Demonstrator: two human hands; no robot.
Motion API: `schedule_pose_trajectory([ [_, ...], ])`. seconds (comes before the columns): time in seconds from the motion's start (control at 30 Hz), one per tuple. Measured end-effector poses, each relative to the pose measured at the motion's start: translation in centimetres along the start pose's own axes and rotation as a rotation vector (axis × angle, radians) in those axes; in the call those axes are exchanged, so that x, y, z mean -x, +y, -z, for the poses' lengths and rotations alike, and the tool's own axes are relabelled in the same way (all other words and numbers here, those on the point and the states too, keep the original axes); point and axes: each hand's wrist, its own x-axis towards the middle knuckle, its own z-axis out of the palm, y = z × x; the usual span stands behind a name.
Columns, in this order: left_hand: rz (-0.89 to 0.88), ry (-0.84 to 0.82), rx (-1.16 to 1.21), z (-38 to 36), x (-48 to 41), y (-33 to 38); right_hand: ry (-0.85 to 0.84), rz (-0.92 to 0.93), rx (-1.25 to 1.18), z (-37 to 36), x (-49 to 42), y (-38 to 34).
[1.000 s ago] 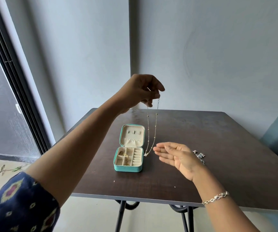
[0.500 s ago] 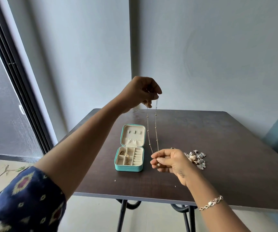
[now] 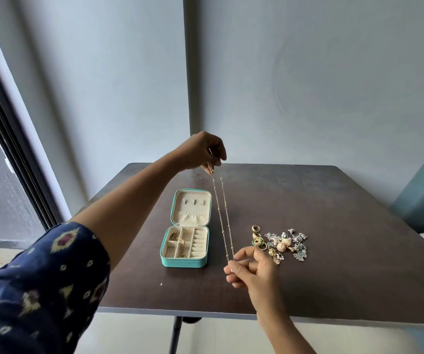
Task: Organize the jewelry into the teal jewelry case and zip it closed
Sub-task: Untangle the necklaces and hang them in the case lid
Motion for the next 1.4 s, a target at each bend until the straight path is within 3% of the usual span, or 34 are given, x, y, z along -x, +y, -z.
schedule_pose_trajectory([
  [0.27, 0.075, -0.026, -0.099, -3.8, -3.3, -5.4, -0.007, 0.148, 0.335, -1.0, -0.4, 3.4],
  [0.47, 0.033, -0.077, -0.233, -6.9, -5.1, -8.0, 0.103, 0.483, 0.757, -1.1, -1.8, 5.6],
  [0.7, 0.001, -0.22, -0.408, -9.3, -6.4, -9.3, 0.05, 0.556, 0.988, -1.7, -2.2, 5.5],
  [0.87, -0.006, -0.334, -0.602, -10.2, -7.1, -9.9, 0.027, 0.591, 1.052, -2.0, -2.6, 5.8],
  [1.27, -0.048, -0.351, -1.017, -11.5, -6.7, -10.2, 0.058, 0.63, 1.066, -2.1, -2.8, 5.8],
  [1.4, -0.061, -0.333, -1.058, -11.8, -6.5, -10.1, 0.042, 0.621, 1.08, -2.0, -2.6, 5.6],
])
